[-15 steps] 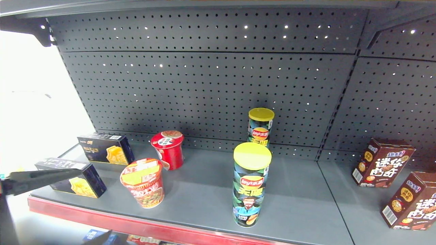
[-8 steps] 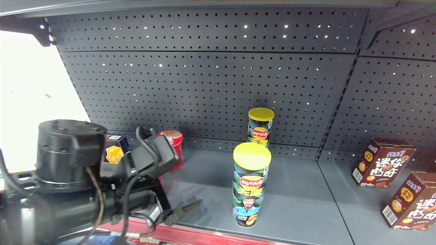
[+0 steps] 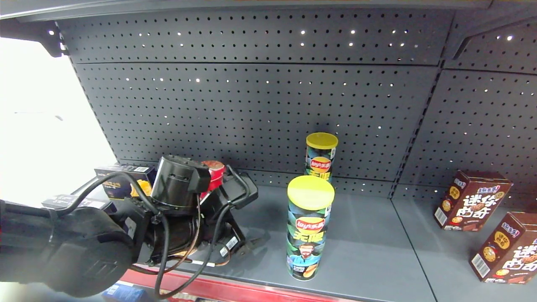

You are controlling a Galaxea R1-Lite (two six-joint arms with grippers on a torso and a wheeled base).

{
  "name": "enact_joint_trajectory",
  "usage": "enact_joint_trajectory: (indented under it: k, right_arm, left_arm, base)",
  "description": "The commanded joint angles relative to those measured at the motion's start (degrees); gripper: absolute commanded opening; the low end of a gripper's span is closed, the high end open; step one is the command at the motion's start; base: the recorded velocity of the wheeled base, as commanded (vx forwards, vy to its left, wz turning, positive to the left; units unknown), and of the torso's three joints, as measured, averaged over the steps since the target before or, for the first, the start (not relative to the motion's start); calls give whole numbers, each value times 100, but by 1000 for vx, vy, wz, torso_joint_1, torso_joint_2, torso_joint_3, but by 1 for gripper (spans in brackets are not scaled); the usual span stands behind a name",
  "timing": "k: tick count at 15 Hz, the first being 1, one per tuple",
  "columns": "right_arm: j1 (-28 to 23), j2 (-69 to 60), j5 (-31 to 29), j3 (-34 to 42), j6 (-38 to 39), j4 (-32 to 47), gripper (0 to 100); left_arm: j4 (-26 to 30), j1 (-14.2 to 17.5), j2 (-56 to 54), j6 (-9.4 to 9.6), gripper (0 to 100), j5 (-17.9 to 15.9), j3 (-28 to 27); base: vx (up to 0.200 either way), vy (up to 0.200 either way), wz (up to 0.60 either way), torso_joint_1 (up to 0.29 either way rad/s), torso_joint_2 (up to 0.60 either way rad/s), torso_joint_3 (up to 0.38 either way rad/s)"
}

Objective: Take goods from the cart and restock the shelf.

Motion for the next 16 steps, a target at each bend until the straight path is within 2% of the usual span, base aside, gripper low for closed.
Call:
enact_joint_trajectory:
  k: [1,9,16]
  right_arm:
    - [4,11,0,0,-3,-1,100]
    - [4,11,0,0,-3,-1,100]
    - [4,11,0,0,-3,-1,100]
  left_arm:
    - [-7,-96,179,-7,100,-15,-70]
    - [-7,-465,460,-60,100,-24,-738]
    - [-7,-588,645,-60,100,-15,-992]
  base:
    - [0,0,0,0,0,0]
    - [0,0,0,0,0,0]
    - [0,0,0,0,0,0]
